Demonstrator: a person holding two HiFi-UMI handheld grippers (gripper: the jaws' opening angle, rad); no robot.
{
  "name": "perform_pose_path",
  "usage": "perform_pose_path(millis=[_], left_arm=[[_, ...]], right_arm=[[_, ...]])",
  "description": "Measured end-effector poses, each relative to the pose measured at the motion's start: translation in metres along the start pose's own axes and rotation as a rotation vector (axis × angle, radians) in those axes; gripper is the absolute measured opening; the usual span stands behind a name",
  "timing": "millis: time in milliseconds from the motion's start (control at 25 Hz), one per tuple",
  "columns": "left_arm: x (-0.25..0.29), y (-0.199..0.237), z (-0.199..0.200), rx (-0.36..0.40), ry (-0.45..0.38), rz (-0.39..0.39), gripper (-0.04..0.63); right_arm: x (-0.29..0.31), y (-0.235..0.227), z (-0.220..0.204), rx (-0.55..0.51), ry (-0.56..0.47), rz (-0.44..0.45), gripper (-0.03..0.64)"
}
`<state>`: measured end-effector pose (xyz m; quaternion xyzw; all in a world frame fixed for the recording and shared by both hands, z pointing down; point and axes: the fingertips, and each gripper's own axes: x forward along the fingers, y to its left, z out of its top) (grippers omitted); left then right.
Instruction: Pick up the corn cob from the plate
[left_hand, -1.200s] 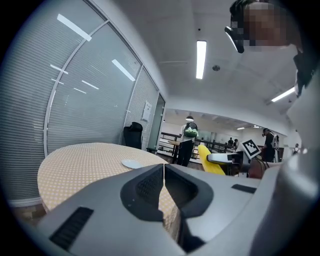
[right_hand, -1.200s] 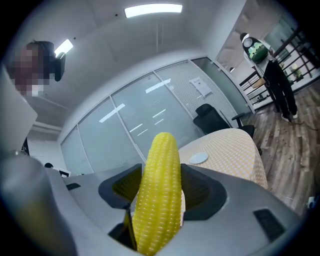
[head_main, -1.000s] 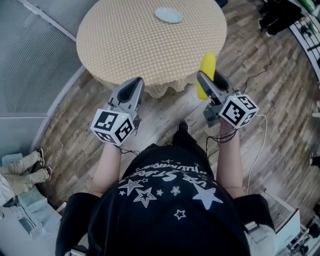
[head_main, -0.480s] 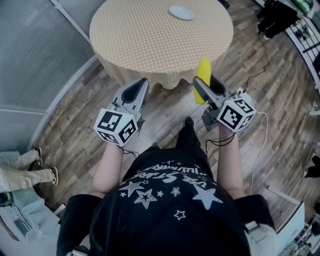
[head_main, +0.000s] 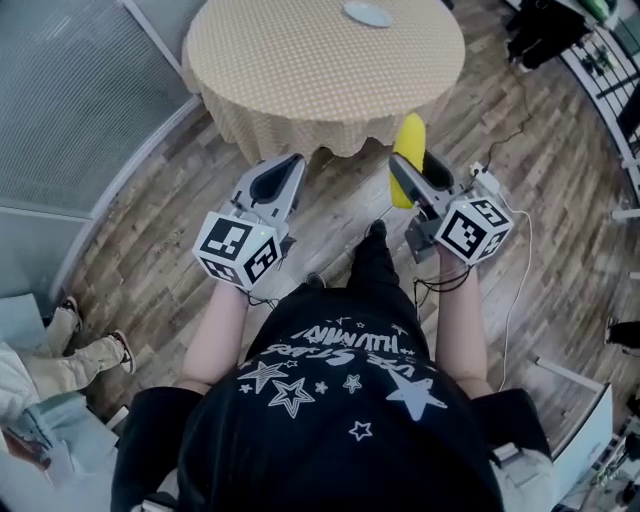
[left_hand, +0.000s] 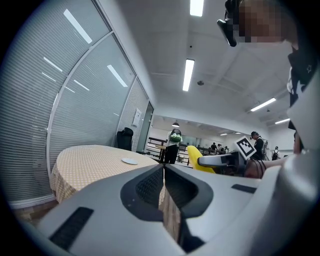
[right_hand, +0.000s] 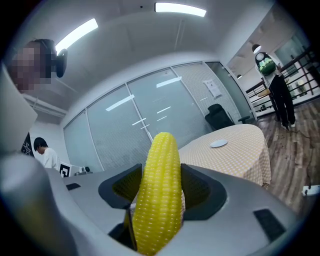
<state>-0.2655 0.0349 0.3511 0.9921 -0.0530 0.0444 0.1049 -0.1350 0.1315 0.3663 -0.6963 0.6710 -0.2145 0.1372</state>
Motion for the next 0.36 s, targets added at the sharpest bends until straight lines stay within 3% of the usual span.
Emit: perform_pose_path(millis=[360], left_arm=[[-0.005,0.001,0.004,0.040,0.015,-0.007,0.014]], right_arm=[[0.002,0.013,0.001,-0.006,-0.027,-0.010,0.252]])
